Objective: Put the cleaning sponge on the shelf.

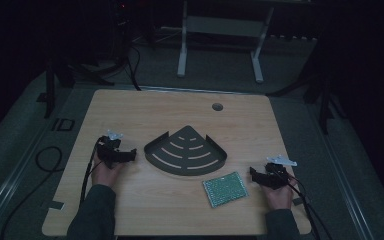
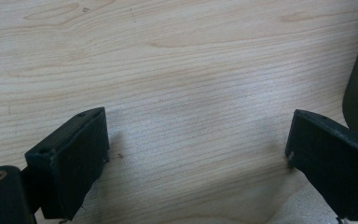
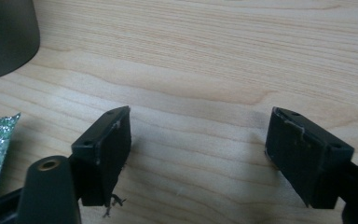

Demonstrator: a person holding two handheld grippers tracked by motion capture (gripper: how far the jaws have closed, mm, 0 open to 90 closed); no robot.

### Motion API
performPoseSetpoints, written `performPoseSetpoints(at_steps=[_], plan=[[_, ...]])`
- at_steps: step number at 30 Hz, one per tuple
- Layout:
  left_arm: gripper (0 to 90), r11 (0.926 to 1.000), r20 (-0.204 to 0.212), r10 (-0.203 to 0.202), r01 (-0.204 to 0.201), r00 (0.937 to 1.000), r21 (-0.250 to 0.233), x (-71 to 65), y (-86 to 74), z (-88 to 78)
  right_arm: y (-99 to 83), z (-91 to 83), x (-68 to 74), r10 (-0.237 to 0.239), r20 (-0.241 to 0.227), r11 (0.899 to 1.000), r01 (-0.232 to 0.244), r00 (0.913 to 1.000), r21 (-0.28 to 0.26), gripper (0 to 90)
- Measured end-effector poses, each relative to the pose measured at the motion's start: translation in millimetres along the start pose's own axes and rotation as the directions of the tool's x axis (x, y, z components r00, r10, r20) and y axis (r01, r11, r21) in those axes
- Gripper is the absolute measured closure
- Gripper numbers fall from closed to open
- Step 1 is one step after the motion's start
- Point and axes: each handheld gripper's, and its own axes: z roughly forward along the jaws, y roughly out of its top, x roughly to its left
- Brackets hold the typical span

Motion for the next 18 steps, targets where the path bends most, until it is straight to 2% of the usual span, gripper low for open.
performPoseSetpoints(at_steps=[1,2,3,4,5,6,7,8,9,10,11,12,13,14,16,18], plan=[[6.5,1.0000,0.000,0.000,0.000,1.0000,0.000,0.0,0.0,0.0,0.0,0.0,0.0,0.000,0.000,1.000,0.000,1.0000,0.000,24.7],[6.5,1.0000,0.000,0.000,0.000,1.0000,0.000,0.0,0.0,0.0,0.3,-0.7,-0.9,-0.002,-0.002,1.000,0.002,1.0000,0.001,28.9],[6.5,1.0000,0.000,0.000,0.000,1.0000,0.000,0.0,0.0,0.0,0.7,-4.4,-3.9,0.014,-0.028,1.000,-0.014,0.9995,-0.015,35.4],[6.5,1.0000,0.000,0.000,0.000,1.0000,0.000,0.0,0.0,0.0,0.7,-4.4,-3.9,0.014,-0.028,1.000,-0.014,0.9995,-0.015,35.4],[6.5,1.0000,0.000,0.000,0.000,1.0000,0.000,0.0,0.0,0.0,2.4,-11.7,-5.0,0.010,-0.059,0.999,-0.014,0.9982,-0.051,44.0],[6.5,1.0000,0.000,0.000,0.000,1.0000,0.000,0.0,0.0,0.0,2.4,-11.7,-5.0,0.010,-0.059,0.999,-0.014,0.9982,-0.051,44.0],[6.5,1.0000,0.000,0.000,0.000,1.0000,0.000,0.0,0.0,0.0,3.5,-16.3,-4.9,0.004,-0.071,0.997,-0.009,0.9975,-0.072,47.7],[6.5,1.0000,0.000,0.000,0.000,1.0000,0.000,0.0,0.0,0.0,6.3,-26.6,-2.7,-0.012,-0.092,0.995,0.002,0.9957,-0.103,55.5],[6.5,1.0000,0.000,0.000,0.000,1.0000,0.000,0.0,0.0,0.0,6.3,-26.6,-2.7,-0.012,-0.092,0.995,0.002,0.9957,-0.103,55.5],[6.5,1.0000,0.000,0.000,0.000,1.0000,0.000,-0.1,0.0,0.0,7.2,-29.6,-1.4,-0.024,-0.102,0.993,0.012,0.9945,-0.115,59.4],[6.5,1.0000,0.000,0.000,0.000,1.0000,0.000,-0.1,0.0,0.0,8.6,-33.8,1.3,-0.042,-0.114,0.992,0.028,0.9926,-0.127,64.4],[6.5,1.0000,0.000,0.000,0.000,1.0000,0.000,-0.1,0.0,0.0,11.9,-40.8,8.8,-0.096,-0.140,0.987,0.076,0.9856,-0.140,72.9],[6.5,1.0000,0.000,0.000,0.000,1.0000,0.000,-0.1,0.0,0.0,12.8,-42.3,11.2,-0.110,-0.143,0.986,0.090,0.9837,-0.140,77.3],[6.5,1.0000,0.000,0.000,0.000,1.0000,0.000,-0.1,0.0,0.0,15.0,-45.2,17.2,-0.140,-0.154,0.983,0.119,0.9780,-0.139,84.5],[6.5,1.0000,0.000,0.000,0.000,1.0000,0.000,0.0,0.0,0.0,18.7,-47.4,26.1,-0.172,-0.155,0.980,0.153,0.9729,-0.125,89.6],[6.5,1.0000,0.000,0.000,0.000,1.0000,0.000,0.0,0.0,0.0,22.4,-49.4,37.2,-0.216,-0.180,0.973,0.196,0.9597,-0.124,89.9]])
